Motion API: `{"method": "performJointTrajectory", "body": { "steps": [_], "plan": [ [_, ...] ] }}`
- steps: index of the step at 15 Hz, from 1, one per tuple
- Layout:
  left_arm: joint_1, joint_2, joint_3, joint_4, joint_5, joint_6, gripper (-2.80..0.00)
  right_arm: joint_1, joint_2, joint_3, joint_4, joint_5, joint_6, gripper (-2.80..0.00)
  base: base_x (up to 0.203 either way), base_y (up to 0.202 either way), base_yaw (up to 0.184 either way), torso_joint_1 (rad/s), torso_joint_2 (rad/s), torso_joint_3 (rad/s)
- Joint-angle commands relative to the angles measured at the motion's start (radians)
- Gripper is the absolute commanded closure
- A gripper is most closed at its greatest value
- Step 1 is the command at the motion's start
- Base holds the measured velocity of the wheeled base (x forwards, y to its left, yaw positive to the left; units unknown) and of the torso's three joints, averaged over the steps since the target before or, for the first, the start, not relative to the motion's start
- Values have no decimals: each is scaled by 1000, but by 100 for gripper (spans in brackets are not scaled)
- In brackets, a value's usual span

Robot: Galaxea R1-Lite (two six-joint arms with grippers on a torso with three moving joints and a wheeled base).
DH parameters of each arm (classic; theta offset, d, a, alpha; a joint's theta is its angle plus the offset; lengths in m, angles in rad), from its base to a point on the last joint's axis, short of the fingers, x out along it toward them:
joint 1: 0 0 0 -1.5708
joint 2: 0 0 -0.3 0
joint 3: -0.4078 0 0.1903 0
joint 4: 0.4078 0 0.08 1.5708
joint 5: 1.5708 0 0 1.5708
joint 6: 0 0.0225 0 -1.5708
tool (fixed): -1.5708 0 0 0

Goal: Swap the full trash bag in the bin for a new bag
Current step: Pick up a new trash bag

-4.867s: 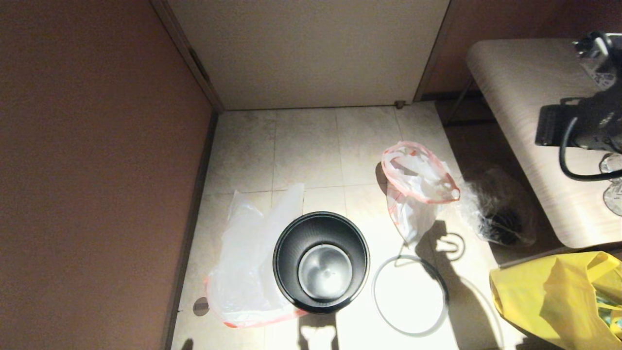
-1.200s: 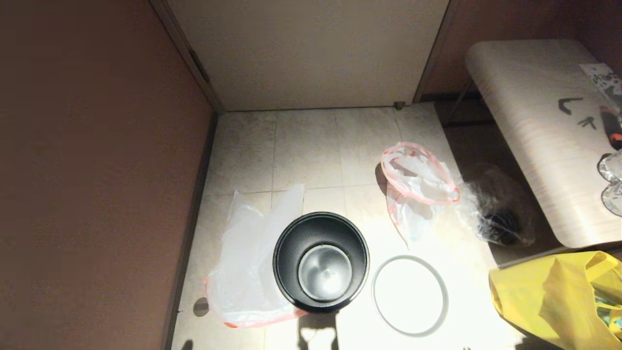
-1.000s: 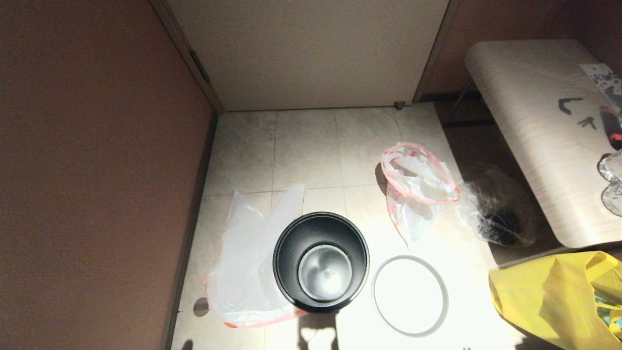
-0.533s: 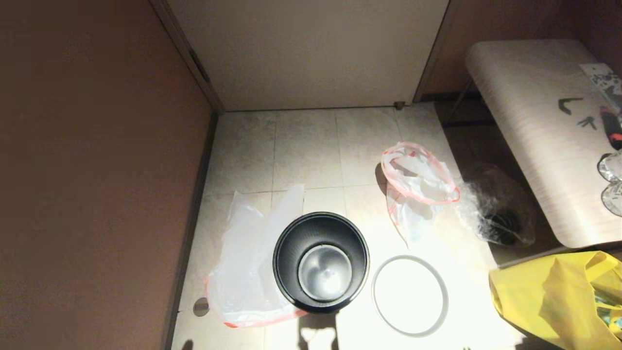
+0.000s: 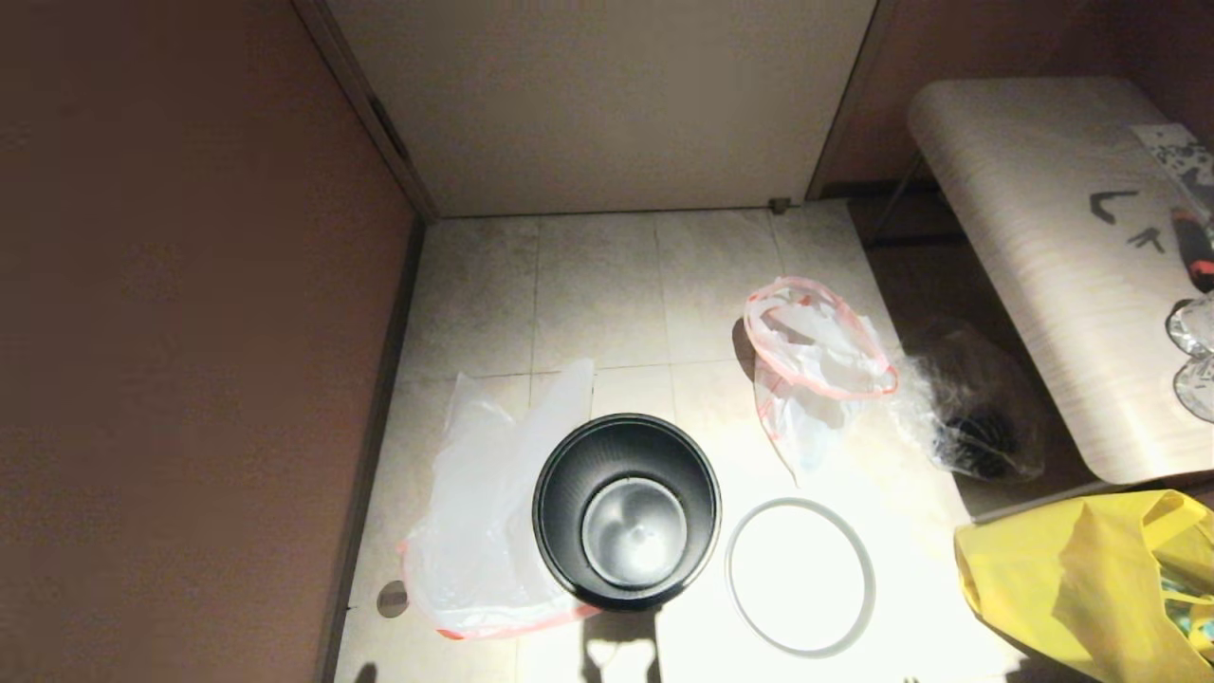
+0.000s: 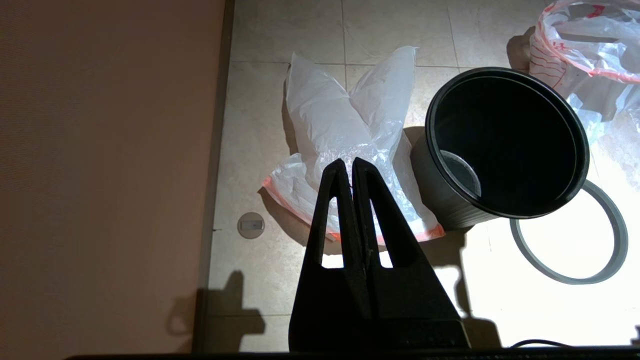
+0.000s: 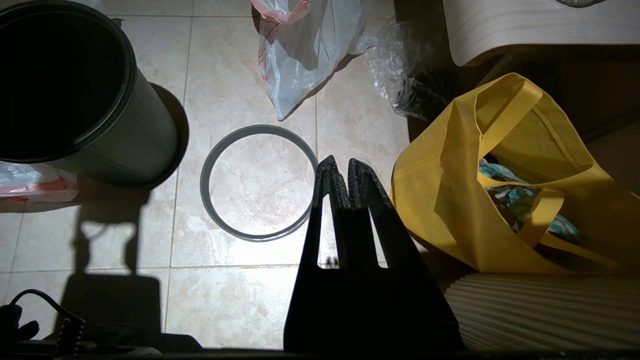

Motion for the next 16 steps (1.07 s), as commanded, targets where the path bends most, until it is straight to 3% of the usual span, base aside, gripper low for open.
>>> {"method": "performJointTrajectory", "body": {
  "steps": [1, 4, 7, 13, 16],
  "plan": [
    [0, 1, 0, 0, 2, 11, 0, 0, 2, 0, 0, 0, -1, 0, 0, 0, 0, 0, 0, 0],
    [0, 1, -12, -1, -19, 99, 0, 0, 2, 0, -1, 0, -1, 0, 0, 0, 0, 0, 0, 0],
    [2, 89, -156, 13, -120, 179, 0, 0, 2, 0, -1, 0, -1, 0, 0, 0, 0, 0, 0, 0],
    [13, 677, -272, 21, -157, 336, 0, 0, 2, 0, -1, 0, -1, 0, 0, 0, 0, 0, 0, 0],
    [-44, 977, -300, 18, -159, 354, 0, 0, 2, 0, -1, 0, -1, 0, 0, 0, 0, 0, 0, 0]
  ]
}}
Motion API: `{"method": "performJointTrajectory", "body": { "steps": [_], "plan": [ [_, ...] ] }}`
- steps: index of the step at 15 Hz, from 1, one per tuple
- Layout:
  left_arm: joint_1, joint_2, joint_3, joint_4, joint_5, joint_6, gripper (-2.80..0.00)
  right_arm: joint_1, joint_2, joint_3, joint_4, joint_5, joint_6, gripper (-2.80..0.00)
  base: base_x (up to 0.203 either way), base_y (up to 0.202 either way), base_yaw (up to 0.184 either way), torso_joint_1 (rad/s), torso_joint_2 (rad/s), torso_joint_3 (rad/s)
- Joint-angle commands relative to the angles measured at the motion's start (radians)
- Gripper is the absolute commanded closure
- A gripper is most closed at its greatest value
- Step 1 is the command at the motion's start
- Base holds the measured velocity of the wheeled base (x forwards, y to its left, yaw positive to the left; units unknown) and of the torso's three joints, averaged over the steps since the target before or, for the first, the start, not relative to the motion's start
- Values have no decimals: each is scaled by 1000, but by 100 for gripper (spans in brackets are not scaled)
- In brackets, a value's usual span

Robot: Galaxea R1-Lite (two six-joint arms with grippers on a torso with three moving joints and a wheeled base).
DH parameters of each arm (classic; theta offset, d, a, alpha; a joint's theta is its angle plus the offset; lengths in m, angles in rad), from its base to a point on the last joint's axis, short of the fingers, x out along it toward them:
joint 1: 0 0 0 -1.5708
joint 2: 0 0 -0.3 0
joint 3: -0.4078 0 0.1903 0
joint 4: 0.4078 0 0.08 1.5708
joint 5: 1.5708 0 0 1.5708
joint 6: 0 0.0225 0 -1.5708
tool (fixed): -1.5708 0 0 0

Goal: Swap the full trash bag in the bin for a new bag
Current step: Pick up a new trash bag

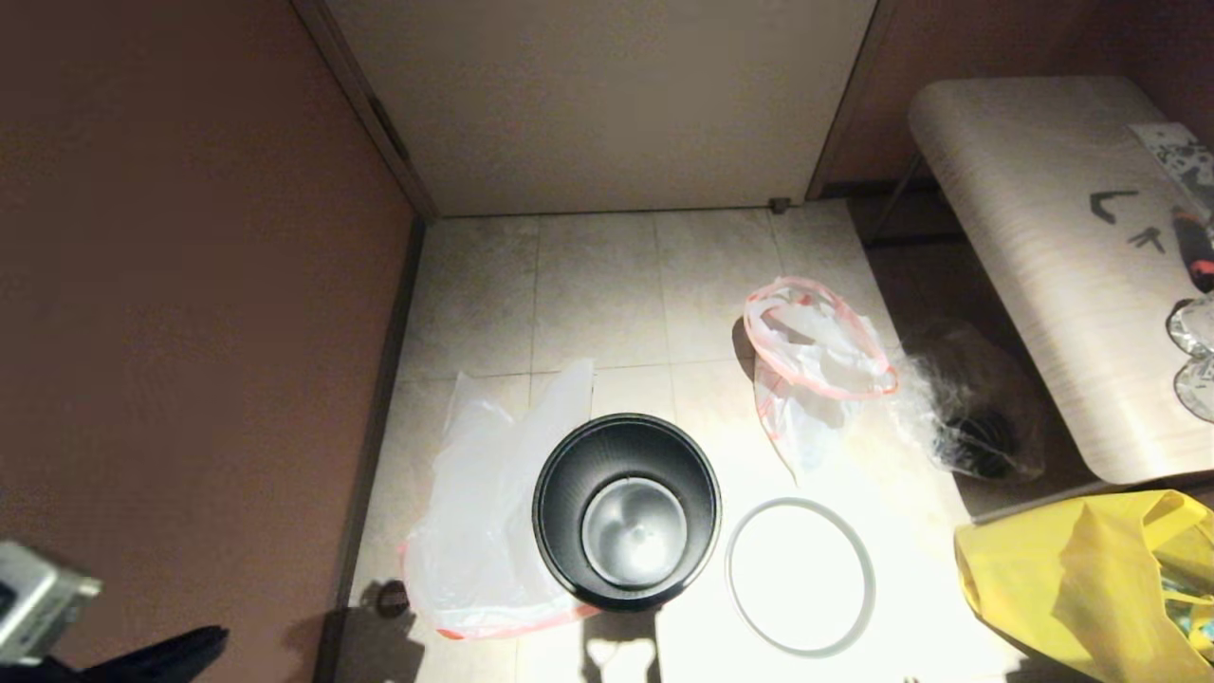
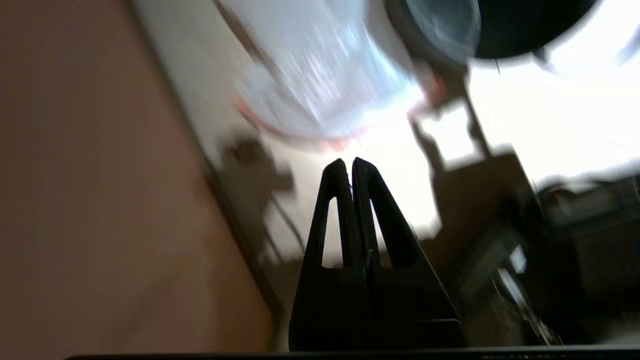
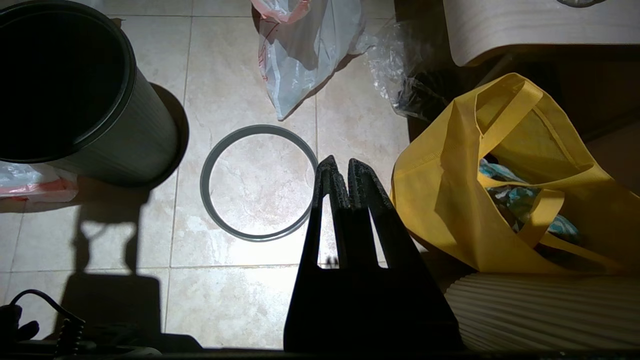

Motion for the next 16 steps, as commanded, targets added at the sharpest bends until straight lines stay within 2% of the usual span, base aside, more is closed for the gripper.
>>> {"method": "performJointTrajectory", "body": {
  "steps": [1, 5, 8, 10, 12, 14, 16],
  "plan": [
    [-37, 272, -12, 2, -1, -2, 0, 0, 1, 0, 0, 0, -1, 0, 0, 0, 0, 0, 0, 0],
    [-127, 625, -44, -36, 12, -50, 0, 0, 1, 0, 0, 0, -1, 0, 0, 0, 0, 0, 0, 0],
    [-184, 864, -87, -121, 49, -84, 0, 0, 1, 0, 0, 0, -1, 0, 0, 0, 0, 0, 0, 0],
    [-206, 1034, -136, -176, 97, -113, 0, 0, 1, 0, 0, 0, -1, 0, 0, 0, 0, 0, 0, 0],
    [-222, 1186, -218, -234, 161, -131, 0, 0, 1, 0, 0, 0, -1, 0, 0, 0, 0, 0, 0, 0],
    [-236, 1282, -351, -273, 215, -142, 0, 0, 1, 0, 0, 0, -1, 0, 0, 0, 0, 0, 0, 0],
    [-271, 1365, -427, -288, 249, -177, 0, 0, 1, 0, 0, 0, -1, 0, 0, 0, 0, 0, 0, 0]
  ]
}}
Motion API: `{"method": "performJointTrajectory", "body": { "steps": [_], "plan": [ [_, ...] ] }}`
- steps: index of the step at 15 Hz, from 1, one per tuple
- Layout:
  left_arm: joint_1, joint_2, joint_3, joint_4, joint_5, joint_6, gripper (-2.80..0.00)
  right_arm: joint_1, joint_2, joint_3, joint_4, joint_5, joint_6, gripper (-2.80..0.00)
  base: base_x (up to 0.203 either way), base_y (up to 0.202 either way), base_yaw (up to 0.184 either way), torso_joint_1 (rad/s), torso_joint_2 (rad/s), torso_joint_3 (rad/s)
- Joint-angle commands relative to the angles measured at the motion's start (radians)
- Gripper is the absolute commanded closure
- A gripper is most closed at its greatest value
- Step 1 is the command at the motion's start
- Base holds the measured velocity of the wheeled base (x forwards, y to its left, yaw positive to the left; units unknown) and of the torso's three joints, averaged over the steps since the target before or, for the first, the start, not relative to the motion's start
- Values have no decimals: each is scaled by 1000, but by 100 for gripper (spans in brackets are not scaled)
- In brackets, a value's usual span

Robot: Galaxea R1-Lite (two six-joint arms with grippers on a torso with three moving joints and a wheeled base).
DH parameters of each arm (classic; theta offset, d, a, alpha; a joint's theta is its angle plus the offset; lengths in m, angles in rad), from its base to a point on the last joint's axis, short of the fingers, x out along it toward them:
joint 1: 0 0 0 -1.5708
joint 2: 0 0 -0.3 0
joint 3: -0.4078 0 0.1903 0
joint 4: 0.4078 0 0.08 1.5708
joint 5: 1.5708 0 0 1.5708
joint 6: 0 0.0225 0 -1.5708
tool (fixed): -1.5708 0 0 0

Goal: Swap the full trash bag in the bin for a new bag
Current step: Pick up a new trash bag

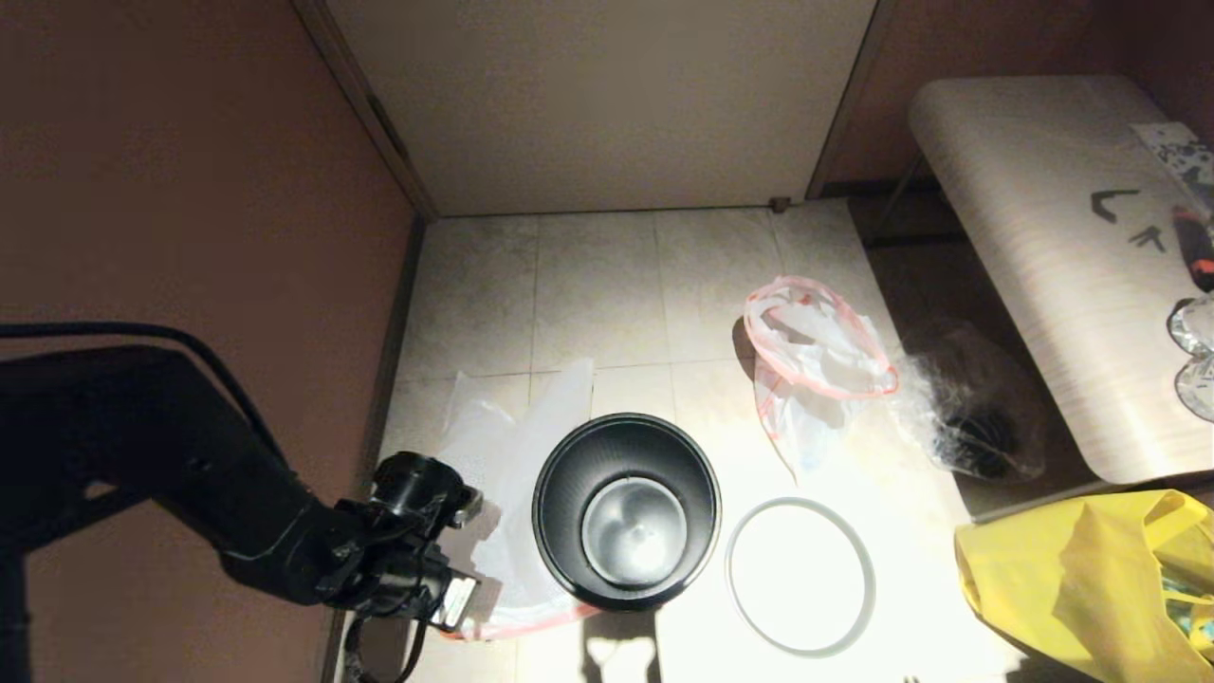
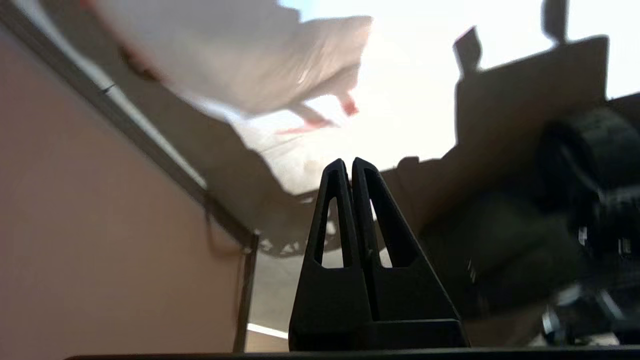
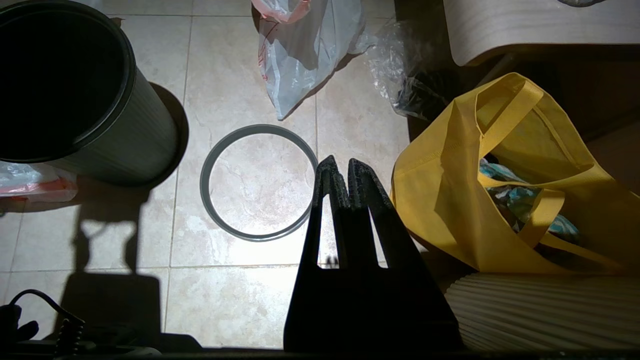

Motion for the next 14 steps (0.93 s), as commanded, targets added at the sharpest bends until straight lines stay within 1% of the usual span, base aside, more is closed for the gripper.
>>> {"method": "performJointTrajectory", "body": {
  "steps": [1, 2, 3, 5, 6, 7, 9, 11, 14],
  "plan": [
    [-27, 121, -61, -6, 17, -23, 0, 0, 1, 0, 0, 0, -1, 0, 0, 0, 0, 0, 0, 0],
    [-32, 128, -63, -9, 21, -35, 0, 0, 1, 0, 0, 0, -1, 0, 0, 0, 0, 0, 0, 0],
    [-30, 132, -63, -17, 20, -38, -280, 0, 1, 0, 0, 0, -1, 0, 0, 0, 0, 0, 0, 0],
    [-30, 144, -62, -79, 37, -40, -280, 0, 1, 0, 0, 0, -1, 0, 0, 0, 0, 0, 0, 0],
    [-29, 166, -64, -116, 64, -42, -280, 0, 1, 0, 2, 0, -1, 0, 0, 0, 0, 0, 0, 0],
    [-30, 194, -64, -168, 95, -56, -280, 0, 1, 0, 0, 0, -1, 0, 0, 0, 0, 0, 0, 0],
    [-37, 255, -62, -311, 130, -81, -280, 0, 1, 0, 0, 0, -1, 0, 0, 0, 0, 0, 0, 0],
    [-37, 312, -61, -401, 148, -89, -280, 0, 1, 0, 0, 0, -1, 0, 0, 0, 0, 0, 0, 0],
    [-50, 358, -39, -550, 146, -92, -280, 0, 1, 0, 0, 0, -1, 0, 0, 0, 0, 0, 0, 0]
  ]
}}
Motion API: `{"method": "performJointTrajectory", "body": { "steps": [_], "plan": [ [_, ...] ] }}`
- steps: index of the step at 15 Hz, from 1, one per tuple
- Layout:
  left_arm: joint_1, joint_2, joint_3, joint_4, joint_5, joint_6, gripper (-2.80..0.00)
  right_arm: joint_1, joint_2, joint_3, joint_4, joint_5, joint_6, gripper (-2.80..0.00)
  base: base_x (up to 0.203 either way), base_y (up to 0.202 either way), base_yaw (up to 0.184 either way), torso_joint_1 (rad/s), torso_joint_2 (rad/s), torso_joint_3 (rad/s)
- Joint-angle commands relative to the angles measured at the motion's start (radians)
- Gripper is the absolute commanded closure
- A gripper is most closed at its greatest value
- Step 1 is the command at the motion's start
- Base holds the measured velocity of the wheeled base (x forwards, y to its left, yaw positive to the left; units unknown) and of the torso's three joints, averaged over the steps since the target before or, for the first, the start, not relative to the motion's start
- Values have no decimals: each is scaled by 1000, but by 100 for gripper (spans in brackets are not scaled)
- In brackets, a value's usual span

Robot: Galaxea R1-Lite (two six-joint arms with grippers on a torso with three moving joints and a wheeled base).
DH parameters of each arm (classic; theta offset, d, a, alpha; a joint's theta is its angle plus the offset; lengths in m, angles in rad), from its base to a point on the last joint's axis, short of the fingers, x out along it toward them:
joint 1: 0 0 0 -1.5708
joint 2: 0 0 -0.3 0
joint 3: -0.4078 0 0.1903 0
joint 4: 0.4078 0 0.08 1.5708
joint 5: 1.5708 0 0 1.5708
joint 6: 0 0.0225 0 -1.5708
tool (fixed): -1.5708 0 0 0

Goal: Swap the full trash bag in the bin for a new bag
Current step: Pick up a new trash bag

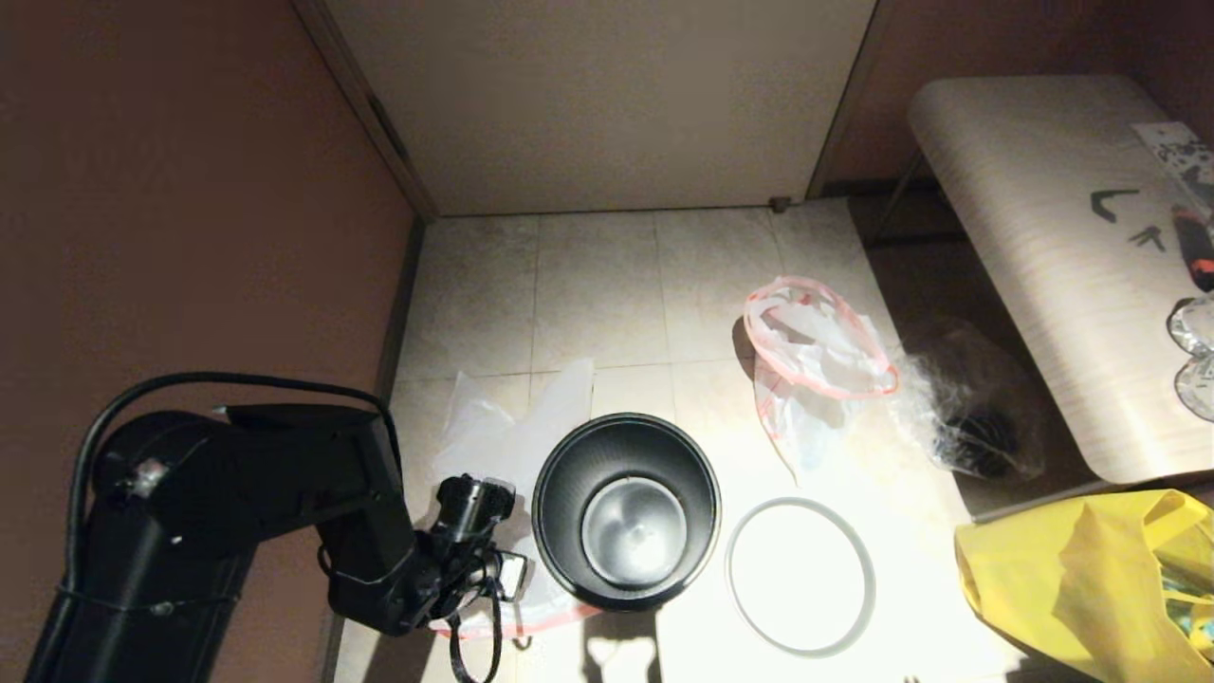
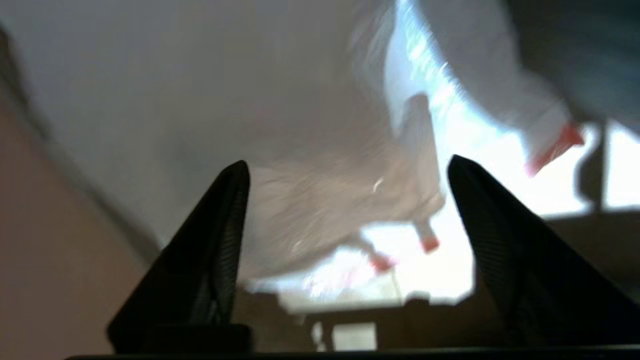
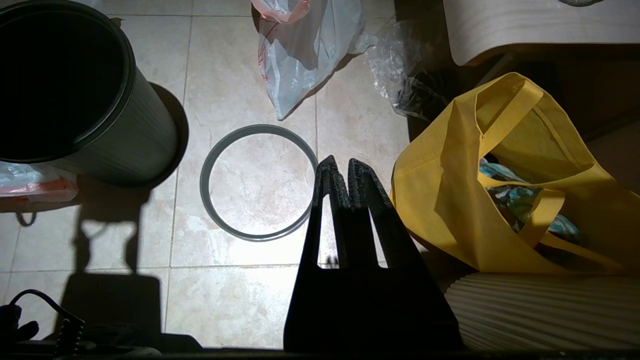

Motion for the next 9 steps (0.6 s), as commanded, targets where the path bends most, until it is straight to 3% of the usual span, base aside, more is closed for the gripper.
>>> {"method": "performJointTrajectory", "body": {
  "steps": [1, 3, 6, 9],
  "plan": [
    [-5, 59, 6, -80, 12, 3, -280, 0, 1, 0, 0, 0, -1, 0, 0, 0, 0, 0, 0, 0],
    [6, 89, 8, -172, 47, 8, -280, 0, 1, 0, 0, 0, -1, 0, 0, 0, 0, 0, 0, 0],
    [35, 89, 9, -190, 108, 13, -280, 0, 1, 0, 0, 0, -1, 0, 0, 0, 0, 0, 0, 0],
    [45, 90, -2, -296, 117, 17, -280, 0, 1, 0, 0, 0, -1, 0, 0, 0, 0, 0, 0, 0]
  ]
}}
